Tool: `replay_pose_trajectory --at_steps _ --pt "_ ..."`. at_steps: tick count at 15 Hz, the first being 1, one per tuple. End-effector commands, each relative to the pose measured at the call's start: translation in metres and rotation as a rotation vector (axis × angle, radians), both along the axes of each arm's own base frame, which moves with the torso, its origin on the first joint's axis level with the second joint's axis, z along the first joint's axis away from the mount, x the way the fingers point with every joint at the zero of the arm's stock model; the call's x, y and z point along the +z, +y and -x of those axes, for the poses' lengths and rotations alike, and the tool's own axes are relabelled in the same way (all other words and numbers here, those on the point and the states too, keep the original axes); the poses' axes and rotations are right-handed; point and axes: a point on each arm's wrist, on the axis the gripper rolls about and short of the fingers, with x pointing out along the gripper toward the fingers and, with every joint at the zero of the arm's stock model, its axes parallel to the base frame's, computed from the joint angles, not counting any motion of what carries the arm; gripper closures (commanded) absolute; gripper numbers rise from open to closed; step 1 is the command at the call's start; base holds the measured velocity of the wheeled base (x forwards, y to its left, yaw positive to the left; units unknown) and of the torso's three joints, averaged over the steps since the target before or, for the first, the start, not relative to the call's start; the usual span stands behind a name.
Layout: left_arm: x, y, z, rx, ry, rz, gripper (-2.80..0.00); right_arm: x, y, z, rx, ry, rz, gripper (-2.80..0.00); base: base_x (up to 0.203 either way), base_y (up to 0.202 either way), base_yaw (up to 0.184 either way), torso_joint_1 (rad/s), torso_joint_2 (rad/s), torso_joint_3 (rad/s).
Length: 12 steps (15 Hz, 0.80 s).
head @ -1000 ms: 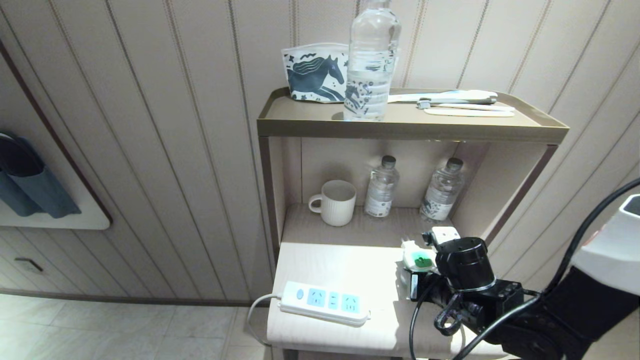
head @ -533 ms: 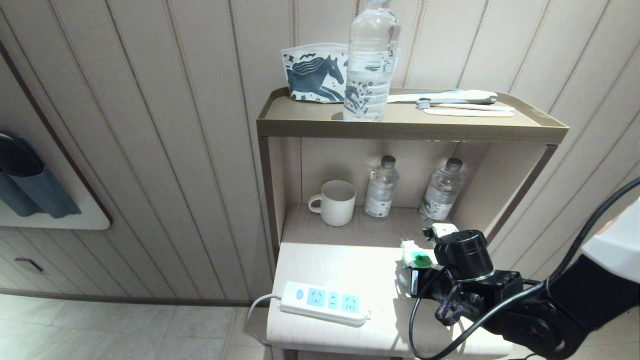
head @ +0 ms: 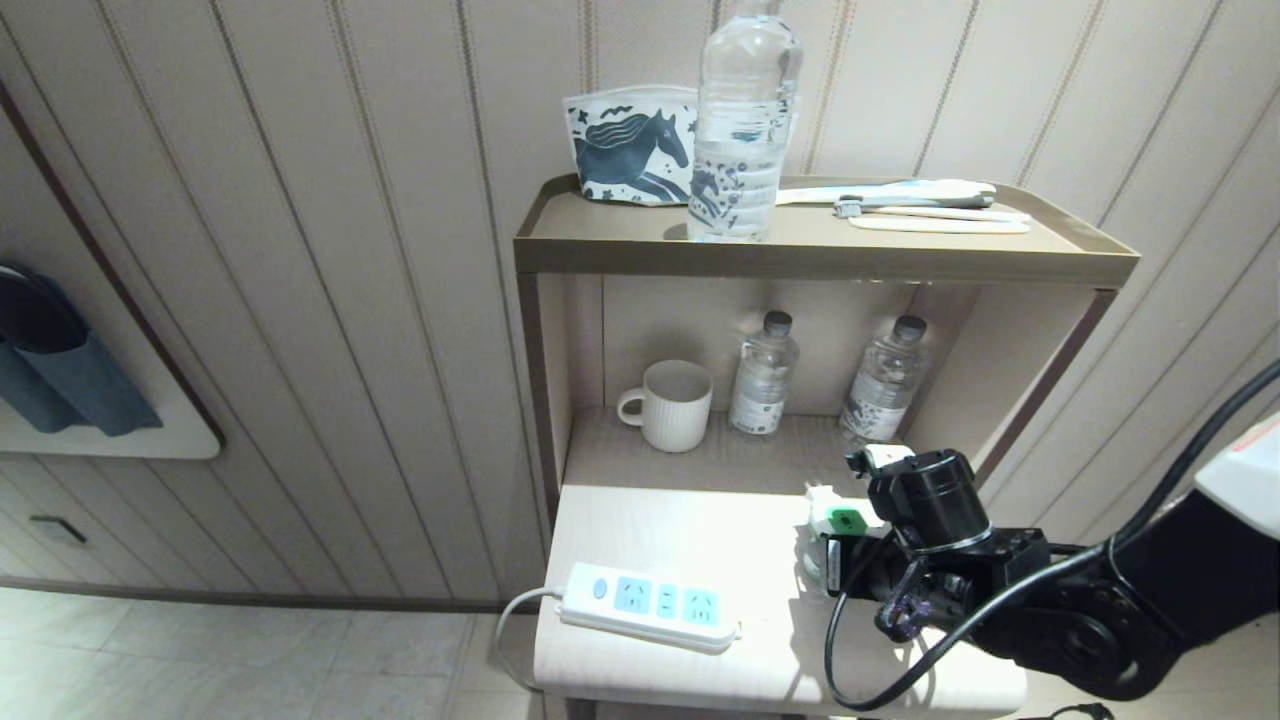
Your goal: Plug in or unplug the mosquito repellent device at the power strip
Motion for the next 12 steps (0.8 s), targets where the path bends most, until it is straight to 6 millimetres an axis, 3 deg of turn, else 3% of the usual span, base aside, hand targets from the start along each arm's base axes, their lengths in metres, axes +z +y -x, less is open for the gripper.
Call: replay_pose_trajectory --at_steps 1,12 --pt "0.0000 0.0000 0.0000 0.000 0.000 -0.001 0.00 0.0076 -0.0001 -0.0010 -0.005 -0.013 -0.006 0.00 0.000 0.000 0.000 0.000 0.00 0.000" --pt "0.0000 0.0000 0.0000 0.000 0.000 -0.001 0.00 0.0087 -0.0039 -0.0015 -0.014 -0.017 -0.011 0.00 0.000 0.000 0.000 0.000 0.00 0.000"
